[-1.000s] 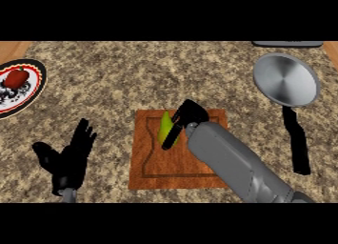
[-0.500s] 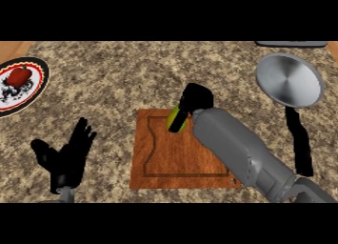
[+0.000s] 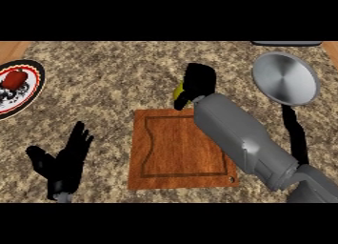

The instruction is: Pick the pear from the cutting board and place it in the pan

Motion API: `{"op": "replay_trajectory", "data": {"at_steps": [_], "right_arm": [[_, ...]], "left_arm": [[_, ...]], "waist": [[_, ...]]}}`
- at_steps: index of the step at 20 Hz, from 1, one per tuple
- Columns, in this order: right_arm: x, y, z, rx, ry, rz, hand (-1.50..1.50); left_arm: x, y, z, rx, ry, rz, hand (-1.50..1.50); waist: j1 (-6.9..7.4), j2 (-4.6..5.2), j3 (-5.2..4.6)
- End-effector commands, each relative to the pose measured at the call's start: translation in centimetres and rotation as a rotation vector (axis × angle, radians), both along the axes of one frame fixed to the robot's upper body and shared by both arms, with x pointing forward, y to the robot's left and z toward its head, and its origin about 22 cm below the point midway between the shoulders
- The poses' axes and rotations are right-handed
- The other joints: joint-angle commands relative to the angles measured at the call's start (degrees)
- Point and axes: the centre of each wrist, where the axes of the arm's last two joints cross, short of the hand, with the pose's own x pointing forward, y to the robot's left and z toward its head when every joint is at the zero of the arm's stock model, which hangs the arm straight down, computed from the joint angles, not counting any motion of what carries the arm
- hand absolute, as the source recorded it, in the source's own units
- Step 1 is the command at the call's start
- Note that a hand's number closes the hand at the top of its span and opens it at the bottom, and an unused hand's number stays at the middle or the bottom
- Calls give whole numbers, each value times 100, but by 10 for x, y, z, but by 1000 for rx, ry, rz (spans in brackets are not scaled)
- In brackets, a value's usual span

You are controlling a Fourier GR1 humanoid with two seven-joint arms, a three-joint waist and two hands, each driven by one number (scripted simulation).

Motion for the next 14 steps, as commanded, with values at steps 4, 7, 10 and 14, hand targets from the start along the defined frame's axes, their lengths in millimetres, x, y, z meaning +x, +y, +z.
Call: {"op": "replay_trajectory", "data": {"at_steps": [4,7,10,14], "right_arm": [[11,8,58,-19,-375,-116,150],[13,14,81,31,-417,-175,150],[19,-20,85,52,-415,-231,150],[17,-40,84,101,-442,-282,150]], "left_arm": [[-1,13,-5,12,39,44,0],[3,-10,-1,6,17,32,0],[-3,-12,-2,-2,22,19,0],[-6,6,-2,-8,21,22,0]], "waist": [[-210,-55,-11],[-135,-14,-9],[-108,0,-7],[-95,7,-7]]}}
